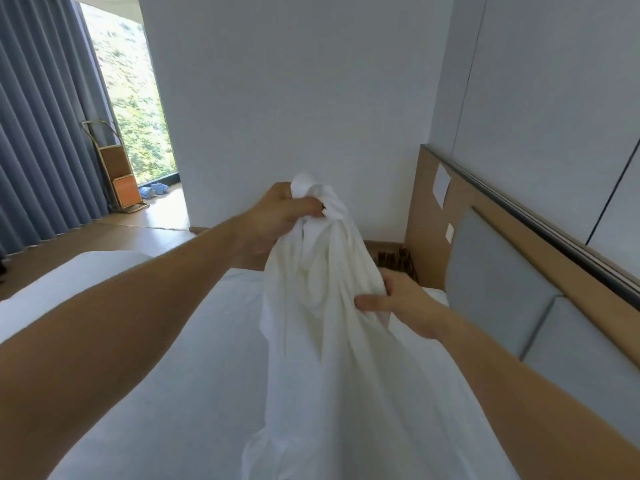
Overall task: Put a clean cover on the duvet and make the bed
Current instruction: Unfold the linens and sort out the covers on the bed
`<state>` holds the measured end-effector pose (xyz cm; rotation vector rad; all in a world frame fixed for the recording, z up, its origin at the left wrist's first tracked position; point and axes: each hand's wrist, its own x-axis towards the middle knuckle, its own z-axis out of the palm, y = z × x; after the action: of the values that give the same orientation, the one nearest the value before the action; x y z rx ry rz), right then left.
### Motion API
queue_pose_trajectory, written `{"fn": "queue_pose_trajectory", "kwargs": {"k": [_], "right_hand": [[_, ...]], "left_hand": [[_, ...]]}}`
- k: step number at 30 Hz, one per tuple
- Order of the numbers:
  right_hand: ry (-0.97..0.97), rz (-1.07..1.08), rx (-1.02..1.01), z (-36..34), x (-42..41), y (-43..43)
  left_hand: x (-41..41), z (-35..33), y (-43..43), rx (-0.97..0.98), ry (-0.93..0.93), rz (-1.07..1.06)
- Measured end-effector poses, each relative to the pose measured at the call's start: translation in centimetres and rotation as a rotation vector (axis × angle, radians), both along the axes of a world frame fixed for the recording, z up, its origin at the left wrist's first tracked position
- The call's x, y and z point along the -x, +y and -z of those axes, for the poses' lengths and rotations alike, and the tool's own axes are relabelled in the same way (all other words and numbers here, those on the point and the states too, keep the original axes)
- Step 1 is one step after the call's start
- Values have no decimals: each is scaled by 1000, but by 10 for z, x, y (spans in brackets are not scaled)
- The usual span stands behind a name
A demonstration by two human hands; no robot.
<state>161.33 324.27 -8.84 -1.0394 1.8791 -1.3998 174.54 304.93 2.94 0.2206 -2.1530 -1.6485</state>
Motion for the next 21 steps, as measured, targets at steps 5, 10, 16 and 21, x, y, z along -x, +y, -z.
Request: {"fn": "queue_pose_trajectory", "kwargs": {"k": [5, 10, 16, 21], "right_hand": [[87, -15, -344, 57, 14, 4], [382, 112, -412, 41, 41, 9], [906, 580, 33, -124, 33, 8], [1017, 307, -243, -131, -14, -9]], "left_hand": [[-29, -3, -45, -39, 55, -221], [-42, 30, -83, -90, -65, -523], [-16, 38, -70, -27, -208, -521], [7, 30, -22, -78, -59, -183]]}}
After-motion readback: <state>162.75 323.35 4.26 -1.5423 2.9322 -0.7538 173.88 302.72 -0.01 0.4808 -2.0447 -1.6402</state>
